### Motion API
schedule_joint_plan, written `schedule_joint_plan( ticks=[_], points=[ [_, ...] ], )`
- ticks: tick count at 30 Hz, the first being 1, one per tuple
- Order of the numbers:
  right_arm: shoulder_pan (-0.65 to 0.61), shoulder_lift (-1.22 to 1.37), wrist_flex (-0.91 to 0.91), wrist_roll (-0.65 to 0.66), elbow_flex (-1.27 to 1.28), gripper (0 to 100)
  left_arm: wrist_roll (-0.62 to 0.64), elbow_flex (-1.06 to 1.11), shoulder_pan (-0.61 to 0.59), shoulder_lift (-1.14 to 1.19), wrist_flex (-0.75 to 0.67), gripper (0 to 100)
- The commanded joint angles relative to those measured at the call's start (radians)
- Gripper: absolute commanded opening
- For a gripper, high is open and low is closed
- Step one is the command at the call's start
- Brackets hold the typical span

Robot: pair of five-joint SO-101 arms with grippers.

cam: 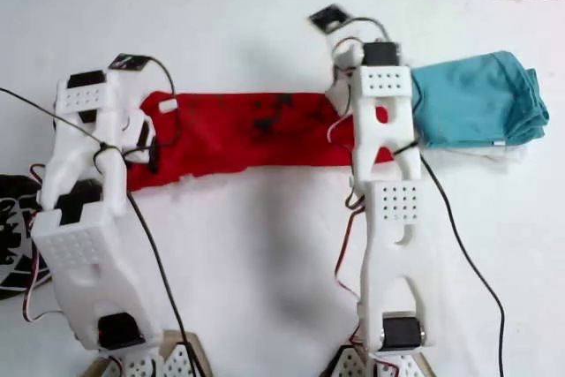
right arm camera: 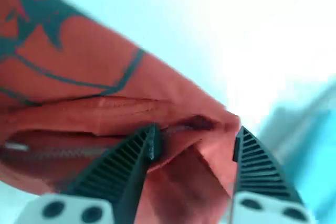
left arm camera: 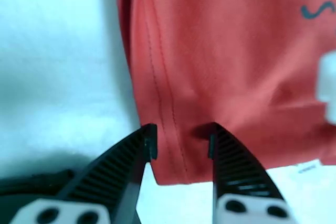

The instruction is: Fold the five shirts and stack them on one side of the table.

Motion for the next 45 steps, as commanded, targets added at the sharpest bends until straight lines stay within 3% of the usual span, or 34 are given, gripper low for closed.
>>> schedule_joint_plan(
  ticks=[1,8,11,17,25,35,45],
  points=[
    [0.004,-0.01,0.084,-0.021,-0.213,23.1,-0.011,-0.002,-0.006,-0.012,-0.009,18],
    [0.001,-0.107,0.097,-0.02,-0.18,22.7,-0.009,-0.005,-0.006,-0.012,-0.009,18],
    [-0.002,-0.163,0.099,-0.018,-0.104,15.5,-0.009,-0.007,-0.006,-0.012,-0.009,18],
    [-0.016,-0.384,0.099,-0.018,0.252,4.0,-0.012,-0.008,-0.012,-0.012,-0.009,18],
    [-0.094,-0.582,0.067,0.1,0.767,3.9,-0.014,-0.01,-0.012,-0.014,-0.011,18],
    [-0.191,-0.453,-0.259,-0.023,0.793,3.9,-0.014,-0.005,-0.012,-0.014,-0.009,18],
    [-0.311,-0.378,-0.277,-0.037,0.746,3.9,-0.009,-0.008,-0.011,-0.017,-0.006,18]
  ],
)
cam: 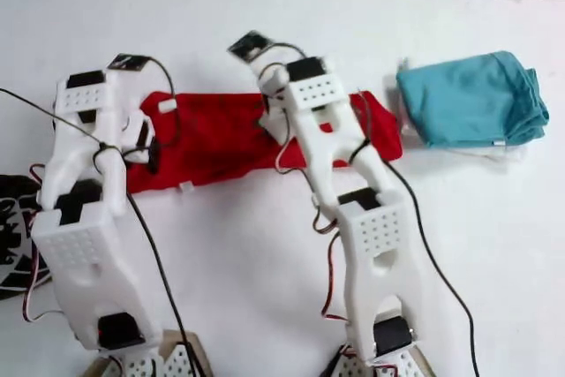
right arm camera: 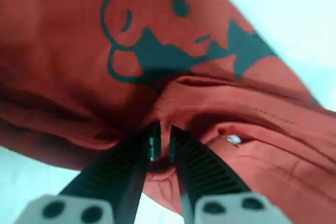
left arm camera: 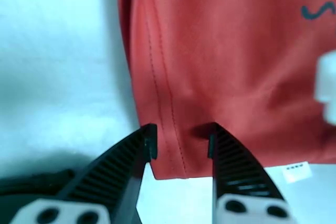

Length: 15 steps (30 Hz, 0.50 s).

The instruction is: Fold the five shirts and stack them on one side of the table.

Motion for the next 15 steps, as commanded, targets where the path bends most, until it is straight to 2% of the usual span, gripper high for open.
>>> schedule_joint_plan(
  ticks=[1,7,10,12,15],
  points=[
    [-0.016,0.004,0.015,-0.008,-0.066,3.9,-0.009,-0.008,-0.009,-0.02,-0.005,18],
    [0.004,-0.025,0.219,-0.009,-0.252,3.9,-0.006,-0.059,-0.021,-0.023,0.035,18],
    [0.028,-0.056,0.318,-0.008,-0.365,4.4,0.06,-0.145,-0.044,-0.023,0.077,18],
    [0.045,-0.081,0.377,-0.006,-0.422,8.7,0.115,-0.209,-0.072,-0.014,0.081,18],
    [0.085,-0.14,0.377,-0.003,-0.407,18.3,0.127,-0.278,-0.087,-0.009,0.075,21]
  ],
)
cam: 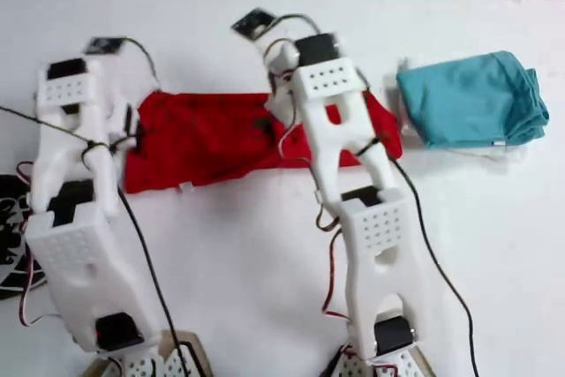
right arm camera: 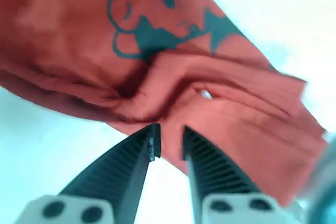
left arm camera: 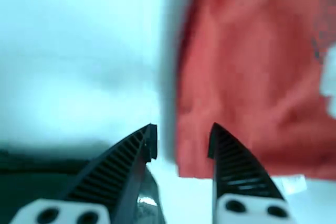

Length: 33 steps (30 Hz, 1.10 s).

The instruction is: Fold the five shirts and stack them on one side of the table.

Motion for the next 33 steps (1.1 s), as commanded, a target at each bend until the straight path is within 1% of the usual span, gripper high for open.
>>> schedule_joint_plan(
  ticks=[1,2,4,6,10,15,18,22,25,28,30,31,33],
  points=[
    [0.047,-0.14,0.028,0.009,-0.02,21.0,0.023,-0.101,-0.017,-0.008,0.008,23],
    [0.053,-0.162,0.028,0.034,0.011,23.4,0.026,-0.11,-0.014,0.0,-0.002,26],
    [0.056,-0.206,0.028,0.066,0.081,24.8,0.029,-0.131,-0.012,0.044,-0.014,29],
    [0.056,-0.26,0.028,0.081,0.153,23.7,0.029,-0.168,-0.011,0.117,-0.008,28],
    [0.054,-0.38,0.028,0.081,0.258,21.0,0.068,-0.308,0.011,0.264,0.068,28],
    [0.054,-0.527,0.028,0.081,0.35,20.7,0.072,-0.538,0.068,0.433,0.167,28],
    [0.062,-0.618,0.028,0.081,0.443,20.7,0.098,-0.667,0.084,0.528,0.236,28],
    [0.117,-0.719,0.027,0.081,0.624,20.7,0.101,-0.816,0.112,0.637,0.321,28],
    [0.174,-0.78,-0.001,0.083,0.763,20.8,0.101,-0.837,0.132,0.678,0.328,28],
    [0.236,-0.842,-0.051,0.124,0.878,20.7,0.101,-0.835,0.155,0.686,0.328,28],
    [0.275,-0.885,-0.085,0.141,0.945,20.7,0.101,-0.835,0.167,0.68,0.328,26],
    [0.295,-0.908,-0.101,0.143,0.977,20.7,0.101,-0.835,0.17,0.678,0.328,24],
    [0.332,-0.954,-0.13,0.143,1.04,20.8,0.101,-0.835,0.172,0.683,0.328,14]
  ],
)
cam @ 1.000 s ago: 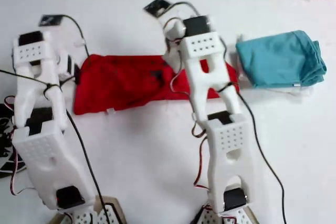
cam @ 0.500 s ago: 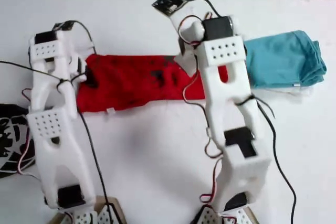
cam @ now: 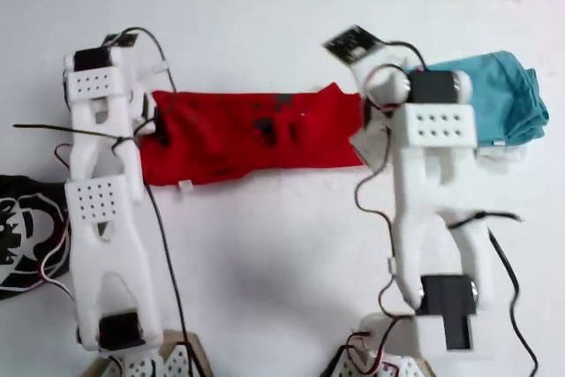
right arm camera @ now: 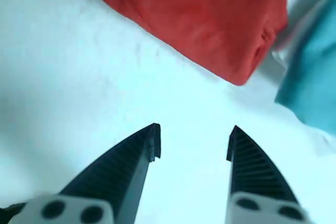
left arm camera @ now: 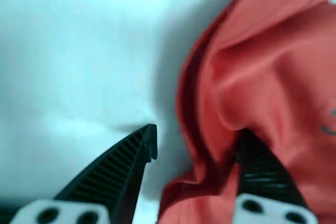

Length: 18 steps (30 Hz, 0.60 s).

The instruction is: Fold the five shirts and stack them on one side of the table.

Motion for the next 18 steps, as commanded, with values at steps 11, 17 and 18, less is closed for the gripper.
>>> schedule_joint_plan(
  ticks=[11,17,18],
  points=[
    [0.248,-0.278,-0.464,0.006,0.632,20.7,-0.092,-0.016,-0.114,0.002,0.014,3],
    [0.271,-0.291,-0.708,0.005,0.905,20.7,-0.166,-0.016,-0.267,-0.011,0.014,3],
    [0.272,-0.291,-0.742,0.005,0.939,20.7,-0.172,-0.016,-0.282,-0.025,0.014,3]
  ],
)
